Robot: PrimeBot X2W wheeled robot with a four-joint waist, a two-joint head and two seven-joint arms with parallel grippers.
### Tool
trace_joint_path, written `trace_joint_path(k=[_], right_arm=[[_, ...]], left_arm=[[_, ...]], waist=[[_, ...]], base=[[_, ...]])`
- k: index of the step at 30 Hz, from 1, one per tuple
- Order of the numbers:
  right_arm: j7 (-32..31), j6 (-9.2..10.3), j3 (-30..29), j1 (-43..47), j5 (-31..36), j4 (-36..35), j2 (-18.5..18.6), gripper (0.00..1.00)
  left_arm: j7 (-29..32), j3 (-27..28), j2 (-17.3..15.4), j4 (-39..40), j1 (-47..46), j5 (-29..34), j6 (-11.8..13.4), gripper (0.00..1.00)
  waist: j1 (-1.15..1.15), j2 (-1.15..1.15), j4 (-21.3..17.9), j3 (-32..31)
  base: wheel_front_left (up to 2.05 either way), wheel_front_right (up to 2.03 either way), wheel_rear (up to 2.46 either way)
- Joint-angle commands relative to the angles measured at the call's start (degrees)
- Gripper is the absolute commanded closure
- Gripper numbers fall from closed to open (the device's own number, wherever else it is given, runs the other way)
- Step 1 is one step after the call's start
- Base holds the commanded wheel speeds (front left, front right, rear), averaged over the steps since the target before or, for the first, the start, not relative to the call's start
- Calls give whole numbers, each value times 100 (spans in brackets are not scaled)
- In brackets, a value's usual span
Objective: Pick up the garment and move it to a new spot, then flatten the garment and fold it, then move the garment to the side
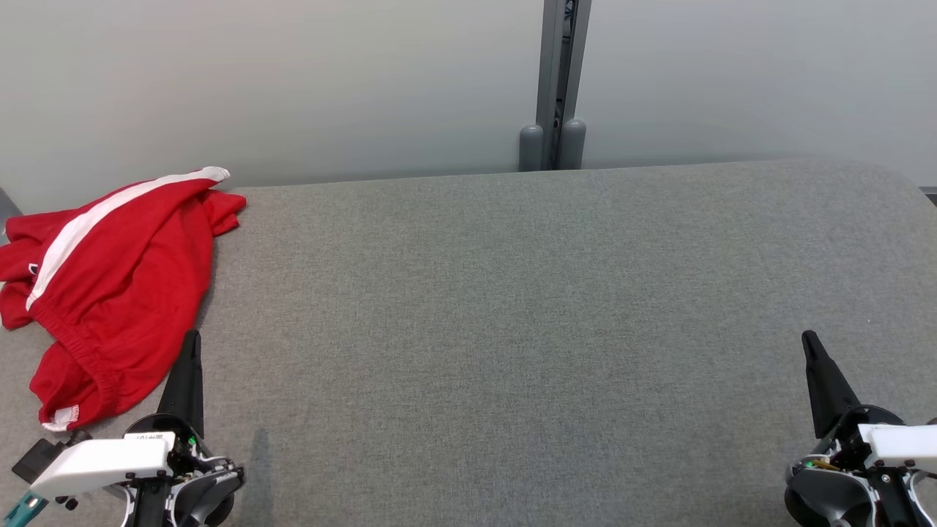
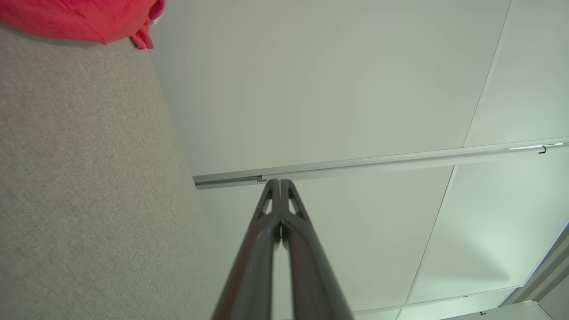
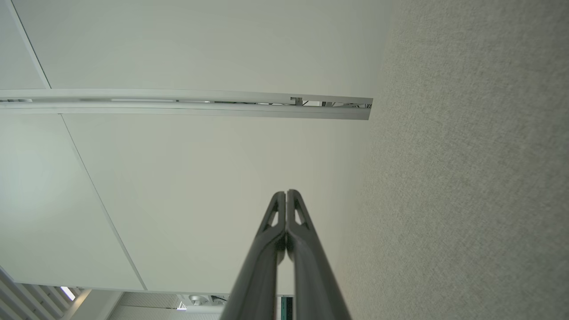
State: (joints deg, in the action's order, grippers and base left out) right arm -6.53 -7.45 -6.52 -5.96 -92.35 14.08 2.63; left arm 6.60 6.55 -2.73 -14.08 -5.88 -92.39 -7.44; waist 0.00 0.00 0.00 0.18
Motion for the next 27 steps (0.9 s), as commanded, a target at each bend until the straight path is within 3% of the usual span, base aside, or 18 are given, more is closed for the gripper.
trace_joint_path(k=[1,27], right_arm=[[-14,-7,-7,-54,-14,-18,52,100],[-14,-7,-7,-54,-14,-18,52,100]], left_arm=[[2,12,-30,15,-77,-5,-28,100],[3,12,-30,15,-77,-5,-29,100]], waist=[[0,0,0,0],[0,0,0,0]], base=[[0,0,0],[0,0,0]])
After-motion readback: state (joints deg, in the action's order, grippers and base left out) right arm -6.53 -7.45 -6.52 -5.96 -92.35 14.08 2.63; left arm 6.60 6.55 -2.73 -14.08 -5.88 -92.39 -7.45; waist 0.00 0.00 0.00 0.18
